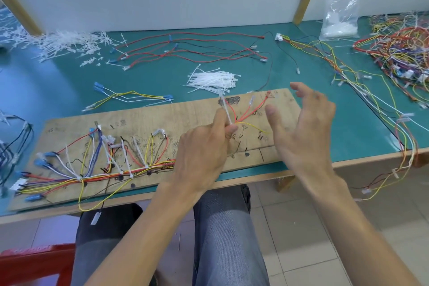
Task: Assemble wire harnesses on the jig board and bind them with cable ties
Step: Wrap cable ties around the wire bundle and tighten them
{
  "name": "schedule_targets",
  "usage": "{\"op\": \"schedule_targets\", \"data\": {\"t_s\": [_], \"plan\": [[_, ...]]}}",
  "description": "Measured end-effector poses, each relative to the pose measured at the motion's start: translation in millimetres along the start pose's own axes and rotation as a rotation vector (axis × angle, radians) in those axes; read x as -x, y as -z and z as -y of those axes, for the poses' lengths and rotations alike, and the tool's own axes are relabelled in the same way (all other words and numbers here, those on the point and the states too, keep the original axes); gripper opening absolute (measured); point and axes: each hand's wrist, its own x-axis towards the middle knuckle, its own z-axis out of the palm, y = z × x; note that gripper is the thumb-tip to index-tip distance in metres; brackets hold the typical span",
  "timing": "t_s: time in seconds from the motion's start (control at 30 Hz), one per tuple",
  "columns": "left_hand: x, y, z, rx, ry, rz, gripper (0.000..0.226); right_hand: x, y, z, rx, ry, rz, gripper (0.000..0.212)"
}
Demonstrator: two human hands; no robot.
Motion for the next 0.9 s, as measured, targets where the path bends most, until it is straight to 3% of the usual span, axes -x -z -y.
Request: {"op": "schedule_targets", "data": {"t_s": [0.07, 0.1, 0.2, 0.27, 0.33, 0.43, 0.53, 0.6, 0.73, 0.9], "plan": [[3.6, 10.2, 1.9, 0.041, -0.031, -0.032, 0.042, 25.3, 1.7, 14.7, -0.101, 0.137, -0.115, 0.031], [3.5, 15.4, 2.2, 0.103, -0.040, -0.038, 0.042, 38.6, -0.5, 21.6, -0.176, 0.196, -0.069, 0.023], [-1.6, 36.0, 5.5, 0.271, -0.117, -0.037, 0.027, 64.5, -17.5, 36.6, -0.221, 0.222, 0.287, 0.026], [1.1, 52.0, 15.5, 0.268, -0.190, -0.070, 0.021, 66.1, -29.7, 42.9, -0.149, 0.213, 0.414, 0.037], [14.6, 67.7, 34.9, 0.206, -0.142, -0.143, 0.024, 62.0, -39.0, 50.7, -0.103, 0.184, 0.478, 0.042], [45.1, 81.3, 64.3, 0.149, 0.022, -0.164, 0.034, 60.6, -51.9, 60.8, -0.055, 0.136, 0.431, 0.045], [68.7, 81.8, 77.8, 0.058, 0.175, 0.065, 0.044, 60.1, -61.2, 71.5, -0.131, 0.067, 0.346, 0.037], [76.9, 76.4, 82.9, -0.132, 0.131, 0.174, 0.044, 59.9, -65.4, 74.8, -0.179, 0.048, 0.380, 0.034], [70.5, 73.7, 89.3, -0.212, 0.079, 0.176, 0.025, 66.6, -68.0, 79.3, -0.480, 0.027, 0.430, 0.017], [66.0, 71.5, 96.1, -0.409, -0.058, 0.209, 0.020, 68.3, -72.4, 75.6, -0.453, 0.088, 0.468, 0.010]]}}
